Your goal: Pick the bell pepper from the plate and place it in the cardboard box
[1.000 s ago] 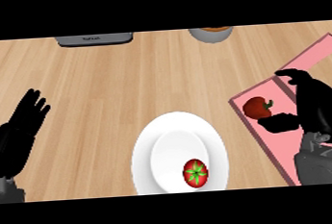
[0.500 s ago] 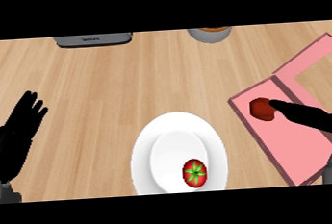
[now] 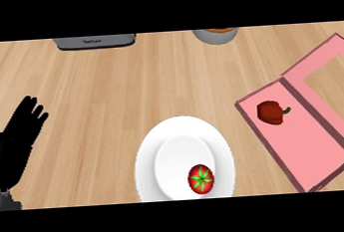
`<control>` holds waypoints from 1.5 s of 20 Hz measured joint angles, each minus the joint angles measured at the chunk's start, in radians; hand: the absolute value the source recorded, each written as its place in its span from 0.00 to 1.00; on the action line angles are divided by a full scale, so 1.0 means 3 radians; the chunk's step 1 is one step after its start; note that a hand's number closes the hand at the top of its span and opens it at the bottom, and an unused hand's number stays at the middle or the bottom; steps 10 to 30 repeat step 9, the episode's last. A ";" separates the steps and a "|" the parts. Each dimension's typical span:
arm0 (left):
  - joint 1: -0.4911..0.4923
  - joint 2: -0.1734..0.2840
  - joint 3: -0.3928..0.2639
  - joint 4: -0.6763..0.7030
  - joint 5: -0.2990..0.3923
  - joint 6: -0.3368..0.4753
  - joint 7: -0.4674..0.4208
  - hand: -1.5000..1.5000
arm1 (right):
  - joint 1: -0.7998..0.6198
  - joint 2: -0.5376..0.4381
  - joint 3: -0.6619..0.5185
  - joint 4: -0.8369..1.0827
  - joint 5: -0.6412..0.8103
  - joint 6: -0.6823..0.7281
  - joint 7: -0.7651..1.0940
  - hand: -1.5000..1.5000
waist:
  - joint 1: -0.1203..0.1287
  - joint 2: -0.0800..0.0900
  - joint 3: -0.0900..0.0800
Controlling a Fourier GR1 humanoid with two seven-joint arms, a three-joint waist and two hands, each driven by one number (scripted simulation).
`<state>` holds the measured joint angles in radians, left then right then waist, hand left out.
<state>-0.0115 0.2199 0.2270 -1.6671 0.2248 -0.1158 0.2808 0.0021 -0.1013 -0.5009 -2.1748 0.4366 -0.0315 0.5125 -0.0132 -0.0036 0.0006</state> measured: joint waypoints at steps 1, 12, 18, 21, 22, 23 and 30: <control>0.0008 -0.0024 -0.0017 0.0006 -0.0013 0.0003 -0.0015 0.50 | 0.0043 -0.0066 -0.0112 0.0013 -0.0161 0.0062 -0.0043 0.00 | 0.0003 0.0001 0.0000; 0.0003 -0.0044 -0.0022 -0.0059 -0.0046 0.0003 0.0037 0.50 | 0.0531 -0.0236 -0.0735 0.0036 -0.0989 0.0448 -0.0500 0.00 | 0.0019 0.0005 -0.0002; 0.0003 -0.0044 -0.0022 -0.0059 -0.0046 0.0003 0.0037 0.50 | 0.0531 -0.0236 -0.0735 0.0036 -0.0989 0.0448 -0.0500 0.00 | 0.0019 0.0005 -0.0002; 0.0003 -0.0044 -0.0022 -0.0059 -0.0046 0.0003 0.0037 0.50 | 0.0531 -0.0236 -0.0735 0.0036 -0.0989 0.0448 -0.0500 0.00 | 0.0019 0.0005 -0.0002; 0.0003 -0.0044 -0.0022 -0.0059 -0.0046 0.0003 0.0037 0.50 | 0.0531 -0.0236 -0.0735 0.0036 -0.0989 0.0448 -0.0500 0.00 | 0.0019 0.0005 -0.0002; 0.0003 -0.0044 -0.0022 -0.0059 -0.0046 0.0003 0.0037 0.50 | 0.0531 -0.0236 -0.0735 0.0036 -0.0989 0.0448 -0.0500 0.00 | 0.0019 0.0005 -0.0002; 0.0003 -0.0044 -0.0022 -0.0059 -0.0046 0.0003 0.0037 0.50 | 0.0531 -0.0236 -0.0735 0.0036 -0.0989 0.0448 -0.0500 0.00 | 0.0019 0.0005 -0.0002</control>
